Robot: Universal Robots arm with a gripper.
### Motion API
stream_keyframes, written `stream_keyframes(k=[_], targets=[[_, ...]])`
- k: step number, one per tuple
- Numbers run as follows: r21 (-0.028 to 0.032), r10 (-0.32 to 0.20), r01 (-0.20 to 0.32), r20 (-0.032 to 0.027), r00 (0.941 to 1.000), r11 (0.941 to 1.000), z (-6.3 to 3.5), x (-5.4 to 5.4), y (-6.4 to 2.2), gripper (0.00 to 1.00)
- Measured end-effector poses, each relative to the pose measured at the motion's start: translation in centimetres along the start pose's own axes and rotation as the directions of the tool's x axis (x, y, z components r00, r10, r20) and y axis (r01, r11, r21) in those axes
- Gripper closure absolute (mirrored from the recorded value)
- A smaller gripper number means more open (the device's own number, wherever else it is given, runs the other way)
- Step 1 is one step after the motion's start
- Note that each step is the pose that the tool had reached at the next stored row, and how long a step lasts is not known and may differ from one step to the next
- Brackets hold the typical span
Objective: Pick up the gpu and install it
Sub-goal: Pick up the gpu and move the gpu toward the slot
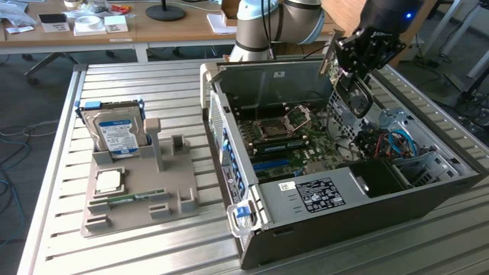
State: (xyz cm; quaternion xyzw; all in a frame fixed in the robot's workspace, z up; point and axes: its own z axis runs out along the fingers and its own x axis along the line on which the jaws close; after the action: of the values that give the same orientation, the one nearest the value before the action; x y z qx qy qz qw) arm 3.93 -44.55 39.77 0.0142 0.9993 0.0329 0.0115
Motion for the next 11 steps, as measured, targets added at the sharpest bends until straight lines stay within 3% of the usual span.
stream_keyframes(k=[11], targets=[[0.0, 0.0, 0.0, 0.0001, 1.0, 1.0, 0.46, -0.65, -0.01, 0.73]])
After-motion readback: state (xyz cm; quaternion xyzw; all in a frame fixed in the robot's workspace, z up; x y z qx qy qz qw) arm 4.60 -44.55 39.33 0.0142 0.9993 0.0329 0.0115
